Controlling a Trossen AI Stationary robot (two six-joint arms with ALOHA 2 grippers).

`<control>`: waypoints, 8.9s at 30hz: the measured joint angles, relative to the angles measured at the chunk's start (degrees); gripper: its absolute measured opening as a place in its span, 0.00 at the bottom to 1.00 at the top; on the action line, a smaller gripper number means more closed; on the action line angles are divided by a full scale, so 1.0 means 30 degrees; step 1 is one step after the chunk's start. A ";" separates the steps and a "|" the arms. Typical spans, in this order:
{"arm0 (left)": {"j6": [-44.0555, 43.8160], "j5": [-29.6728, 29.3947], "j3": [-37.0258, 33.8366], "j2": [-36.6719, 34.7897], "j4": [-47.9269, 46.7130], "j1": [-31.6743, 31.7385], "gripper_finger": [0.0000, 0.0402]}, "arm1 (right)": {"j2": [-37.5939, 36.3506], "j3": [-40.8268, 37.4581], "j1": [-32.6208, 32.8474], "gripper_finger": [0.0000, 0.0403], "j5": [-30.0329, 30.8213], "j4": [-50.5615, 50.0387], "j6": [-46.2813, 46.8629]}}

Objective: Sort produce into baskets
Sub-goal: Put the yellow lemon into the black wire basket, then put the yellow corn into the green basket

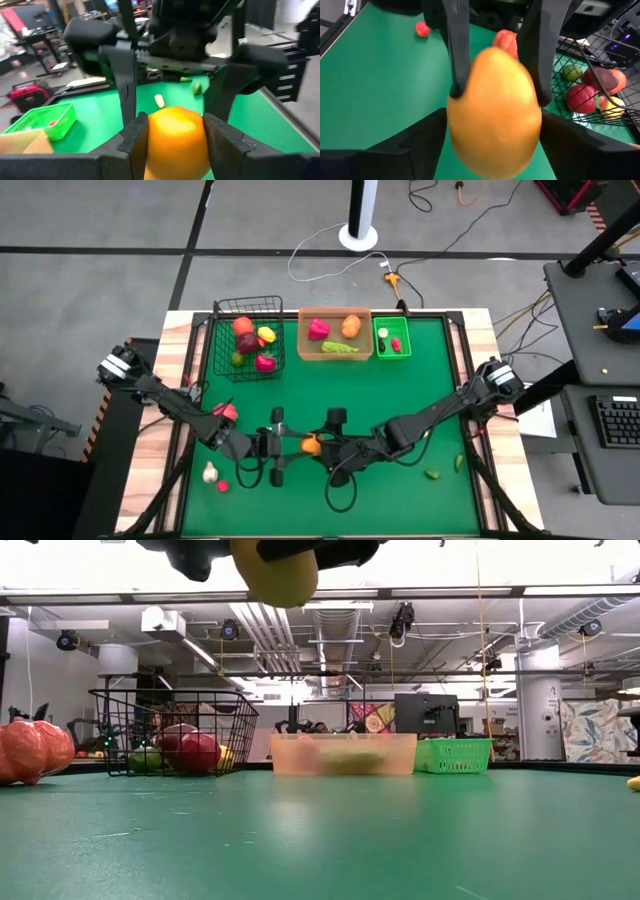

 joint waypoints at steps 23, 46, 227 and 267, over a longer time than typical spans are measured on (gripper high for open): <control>-0.7538 -0.5124 0.5049 -0.5234 -2.2721 0.1520 0.35 | -0.2285 0.0153 -0.3876 0.81 0.0029 -0.1287 -0.0590; -0.7046 0.3315 0.2473 -1.0002 -2.6061 1.5959 0.35 | -0.2328 0.0124 -0.4690 0.81 0.0029 -0.6410 0.3841; -2.5280 0.0621 0.8539 -0.1006 -3.5756 -0.2736 0.52 | -0.3173 -0.9806 -0.1185 0.81 -0.9958 -1.6727 1.1169; -2.5320 -0.2253 0.8510 -0.1006 -3.4799 -0.2703 0.52 | -0.3151 -0.9806 -0.1488 0.81 -1.0360 -1.6435 1.2607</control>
